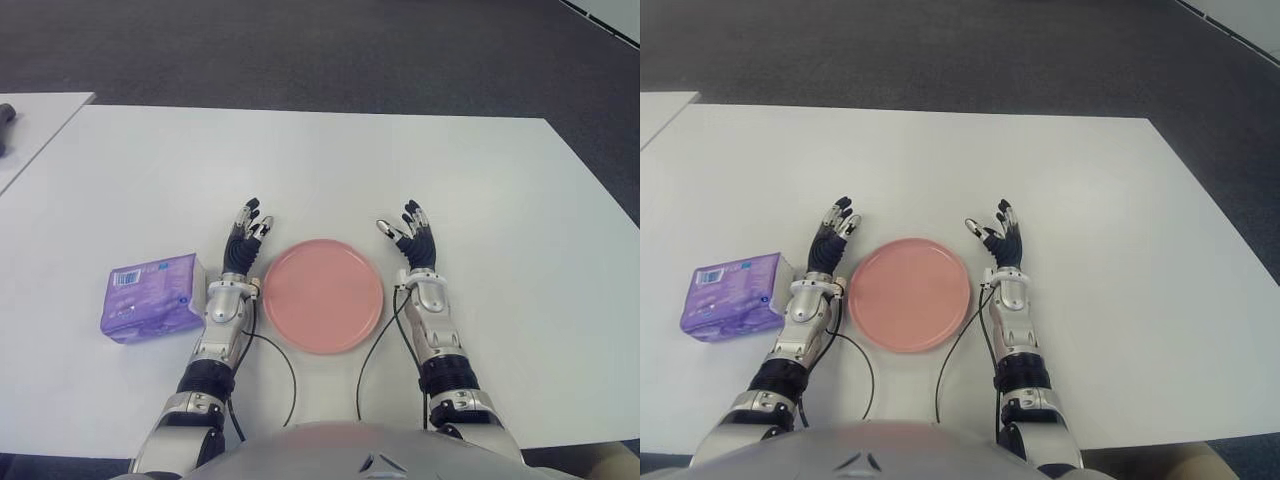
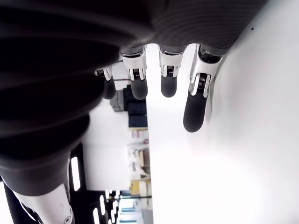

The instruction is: Put the tissue paper into the plate.

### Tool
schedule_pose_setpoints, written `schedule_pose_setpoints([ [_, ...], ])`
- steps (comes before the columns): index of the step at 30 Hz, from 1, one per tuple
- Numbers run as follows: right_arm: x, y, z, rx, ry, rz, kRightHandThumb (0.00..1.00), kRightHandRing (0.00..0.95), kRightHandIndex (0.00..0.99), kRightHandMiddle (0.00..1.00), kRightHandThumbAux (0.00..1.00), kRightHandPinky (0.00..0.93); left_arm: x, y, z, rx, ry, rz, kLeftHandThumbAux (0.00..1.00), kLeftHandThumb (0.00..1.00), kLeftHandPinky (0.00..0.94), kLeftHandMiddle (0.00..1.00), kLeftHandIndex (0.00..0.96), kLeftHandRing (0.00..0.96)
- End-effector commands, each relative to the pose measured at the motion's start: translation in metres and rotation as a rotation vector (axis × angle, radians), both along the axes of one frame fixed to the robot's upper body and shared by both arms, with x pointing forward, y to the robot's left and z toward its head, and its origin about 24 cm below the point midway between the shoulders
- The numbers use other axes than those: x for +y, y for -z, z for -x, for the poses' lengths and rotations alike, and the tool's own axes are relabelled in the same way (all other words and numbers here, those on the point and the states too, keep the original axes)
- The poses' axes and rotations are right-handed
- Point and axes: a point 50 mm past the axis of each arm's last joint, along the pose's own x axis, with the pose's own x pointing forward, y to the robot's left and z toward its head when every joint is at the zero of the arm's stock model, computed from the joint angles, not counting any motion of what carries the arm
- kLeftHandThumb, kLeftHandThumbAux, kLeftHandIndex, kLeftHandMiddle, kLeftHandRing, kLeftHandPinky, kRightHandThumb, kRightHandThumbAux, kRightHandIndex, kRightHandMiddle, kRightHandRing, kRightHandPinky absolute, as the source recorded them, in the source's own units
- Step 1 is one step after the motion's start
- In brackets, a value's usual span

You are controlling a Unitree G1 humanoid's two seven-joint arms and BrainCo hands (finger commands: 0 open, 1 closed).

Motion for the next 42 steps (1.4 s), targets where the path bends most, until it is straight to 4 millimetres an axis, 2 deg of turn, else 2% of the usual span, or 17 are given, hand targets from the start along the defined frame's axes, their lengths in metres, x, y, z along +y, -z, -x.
schedule_pose_setpoints([
  [1, -0.0011, 0.0266, 0.0161, 0.159, 0.001, -0.002, 0.181, 0.000, 0.000, 0.000, 0.763, 0.034, 0.0012, 0.0040, 0.0035, 0.028, -0.022, 0.007, 0.431, 0.000, 0.000, 0.000, 0.000, 0.000],
  [19, 0.0003, 0.0224, 0.0157, 0.175, 0.007, -0.005, 0.167, 0.000, 0.000, 0.000, 0.746, 0.041, 0.0014, 0.0033, 0.0016, 0.027, -0.016, -0.004, 0.427, 0.000, 0.000, 0.000, 0.000, 0.000],
  [42, 0.0043, 0.0224, 0.0129, 0.173, 0.006, -0.017, 0.166, 0.000, 0.000, 0.000, 0.773, 0.060, 0.0013, -0.0044, -0.0053, -0.011, 0.032, -0.029, 0.411, 0.000, 0.000, 0.000, 0.000, 0.000],
])
